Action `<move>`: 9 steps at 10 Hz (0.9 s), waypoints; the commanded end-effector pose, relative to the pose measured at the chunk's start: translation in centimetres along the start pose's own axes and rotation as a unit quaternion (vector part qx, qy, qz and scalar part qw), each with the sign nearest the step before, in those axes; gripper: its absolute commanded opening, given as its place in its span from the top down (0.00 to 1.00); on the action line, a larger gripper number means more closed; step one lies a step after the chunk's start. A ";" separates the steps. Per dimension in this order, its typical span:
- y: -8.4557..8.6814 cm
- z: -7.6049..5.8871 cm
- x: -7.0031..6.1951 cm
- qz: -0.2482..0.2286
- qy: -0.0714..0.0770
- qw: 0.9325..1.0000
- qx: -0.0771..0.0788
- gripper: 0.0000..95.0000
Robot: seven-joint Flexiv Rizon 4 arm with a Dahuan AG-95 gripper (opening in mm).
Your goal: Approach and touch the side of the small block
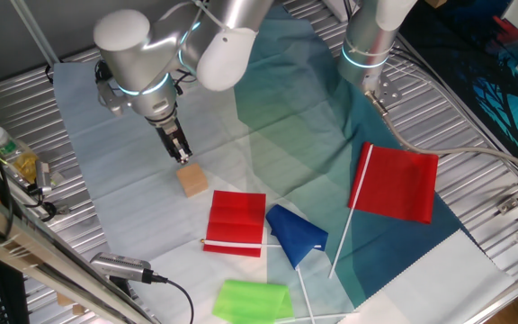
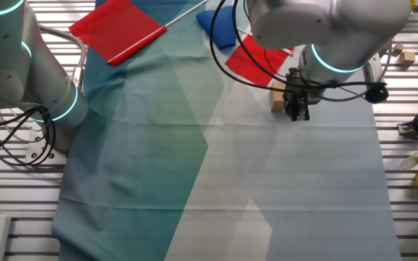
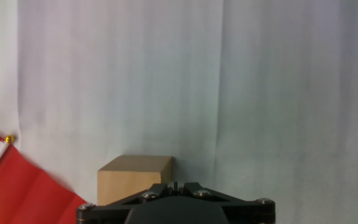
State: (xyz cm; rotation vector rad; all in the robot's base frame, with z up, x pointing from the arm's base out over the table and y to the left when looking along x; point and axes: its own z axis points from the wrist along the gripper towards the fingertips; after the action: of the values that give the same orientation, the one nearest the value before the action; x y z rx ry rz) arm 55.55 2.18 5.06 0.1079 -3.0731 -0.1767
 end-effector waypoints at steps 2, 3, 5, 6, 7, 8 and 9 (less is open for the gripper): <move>-0.1 0.1 -0.6 0.001 -0.006 1.000 0.000 1.00; -0.1 -0.1 -1.0 0.001 -0.006 1.000 0.001 1.00; -0.1 -0.9 -2.5 0.003 -0.005 1.000 0.001 1.00; 0.0 -1.2 -3.3 0.003 -0.004 1.000 0.001 1.00; 0.1 -1.4 -4.4 0.004 -0.003 1.000 0.001 1.00; 0.2 -1.5 -5.0 0.004 -0.003 1.000 0.001 1.00; 0.5 -1.7 -5.9 0.004 -0.003 1.000 0.001 1.00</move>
State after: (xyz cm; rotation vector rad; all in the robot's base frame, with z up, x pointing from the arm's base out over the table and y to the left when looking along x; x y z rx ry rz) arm 61.83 3.00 6.44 0.0941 -3.0785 -0.1721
